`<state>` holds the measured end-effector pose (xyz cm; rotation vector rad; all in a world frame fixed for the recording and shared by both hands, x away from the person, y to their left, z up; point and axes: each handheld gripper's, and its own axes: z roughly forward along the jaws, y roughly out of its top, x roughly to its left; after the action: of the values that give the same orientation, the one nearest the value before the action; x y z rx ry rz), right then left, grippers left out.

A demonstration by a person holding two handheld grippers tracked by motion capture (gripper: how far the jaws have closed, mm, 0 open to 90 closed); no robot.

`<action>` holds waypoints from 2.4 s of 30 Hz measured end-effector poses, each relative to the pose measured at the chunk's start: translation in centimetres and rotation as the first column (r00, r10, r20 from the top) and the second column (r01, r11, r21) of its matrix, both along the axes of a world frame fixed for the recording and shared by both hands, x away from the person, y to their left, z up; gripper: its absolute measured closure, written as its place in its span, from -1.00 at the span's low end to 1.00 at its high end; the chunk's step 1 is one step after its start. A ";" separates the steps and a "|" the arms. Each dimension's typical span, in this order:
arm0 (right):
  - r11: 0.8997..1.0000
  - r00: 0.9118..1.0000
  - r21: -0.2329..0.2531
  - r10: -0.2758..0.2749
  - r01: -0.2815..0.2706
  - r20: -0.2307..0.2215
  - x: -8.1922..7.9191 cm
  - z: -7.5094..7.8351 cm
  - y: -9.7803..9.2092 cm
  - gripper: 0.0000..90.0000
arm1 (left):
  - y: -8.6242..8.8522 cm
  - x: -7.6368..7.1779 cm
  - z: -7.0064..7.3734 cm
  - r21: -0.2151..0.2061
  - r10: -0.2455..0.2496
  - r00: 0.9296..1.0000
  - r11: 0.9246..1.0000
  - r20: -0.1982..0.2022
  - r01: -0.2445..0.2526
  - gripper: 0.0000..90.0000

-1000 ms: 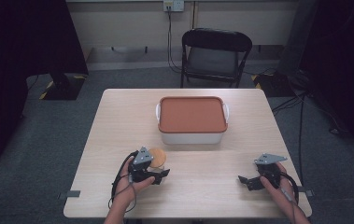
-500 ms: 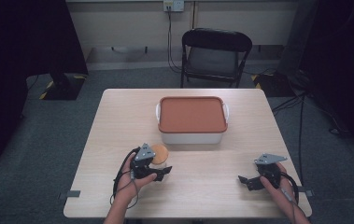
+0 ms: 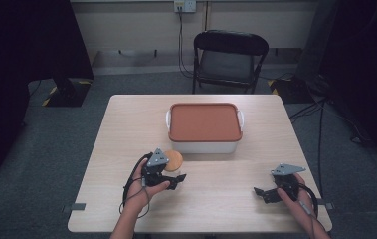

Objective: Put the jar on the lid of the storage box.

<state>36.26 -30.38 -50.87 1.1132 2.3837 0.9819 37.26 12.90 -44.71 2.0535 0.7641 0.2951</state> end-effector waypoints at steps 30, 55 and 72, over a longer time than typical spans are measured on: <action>1.000 1.000 0.000 0.000 0.000 0.000 0.0 0.0 0.0 -1.00 | -2.1 1.6 2.1 -0.009 -0.036 0.999 0.999 0.008 0.036 -0.44; 1.000 1.000 0.000 0.000 0.000 0.000 0.0 0.0 0.0 -1.00 | -3.1 3.0 3.4 -0.025 -0.032 0.999 0.999 0.015 0.032 -0.43; 1.000 1.000 0.000 0.000 0.000 0.000 0.0 0.0 0.0 -1.00 | -3.6 3.8 4.4 -0.017 -0.036 0.999 0.999 0.022 0.036 -0.43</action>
<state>36.26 -30.38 -50.87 1.1132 2.3838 0.9818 41.02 9.33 -40.26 2.0429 0.7134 0.2887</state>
